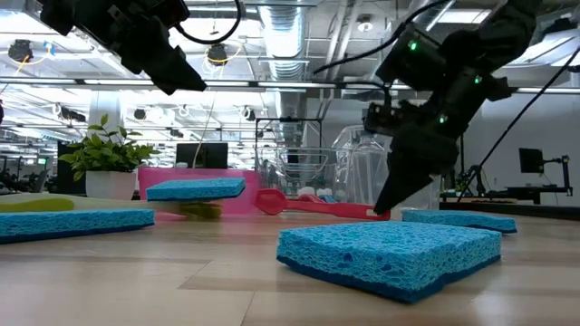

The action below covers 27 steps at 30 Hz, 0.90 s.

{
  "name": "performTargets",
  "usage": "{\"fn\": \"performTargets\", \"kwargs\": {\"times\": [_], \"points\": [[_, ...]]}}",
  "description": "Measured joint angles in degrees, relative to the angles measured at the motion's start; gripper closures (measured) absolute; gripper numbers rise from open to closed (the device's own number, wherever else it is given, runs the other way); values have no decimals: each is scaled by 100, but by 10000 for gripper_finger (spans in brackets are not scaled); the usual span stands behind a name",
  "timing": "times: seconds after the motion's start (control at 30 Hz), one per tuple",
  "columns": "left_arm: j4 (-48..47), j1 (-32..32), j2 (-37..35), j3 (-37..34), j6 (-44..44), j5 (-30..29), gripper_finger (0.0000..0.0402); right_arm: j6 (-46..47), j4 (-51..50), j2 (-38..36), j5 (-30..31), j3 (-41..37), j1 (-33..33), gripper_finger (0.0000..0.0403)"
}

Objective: Pick & Place Kitchen Sink Supplies
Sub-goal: Put the orange dish brush into the left transparent bin

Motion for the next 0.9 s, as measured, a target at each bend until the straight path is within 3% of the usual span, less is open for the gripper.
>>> {"fn": "performTargets", "kwargs": {"times": [0.27, 0.5, 0.9], "points": [[24, 1, 0, 0, 0, -1, 298, -2, 485, 784, 48, 9, 0, 280], [29, 1, 0, 0, 0, -1, 298, 41, 489, 758, 46, 7, 2, 294], [32, 2, 0, 0, 0, -1, 298, 156, 402, 173, -14, -11, 64, 386]]}}
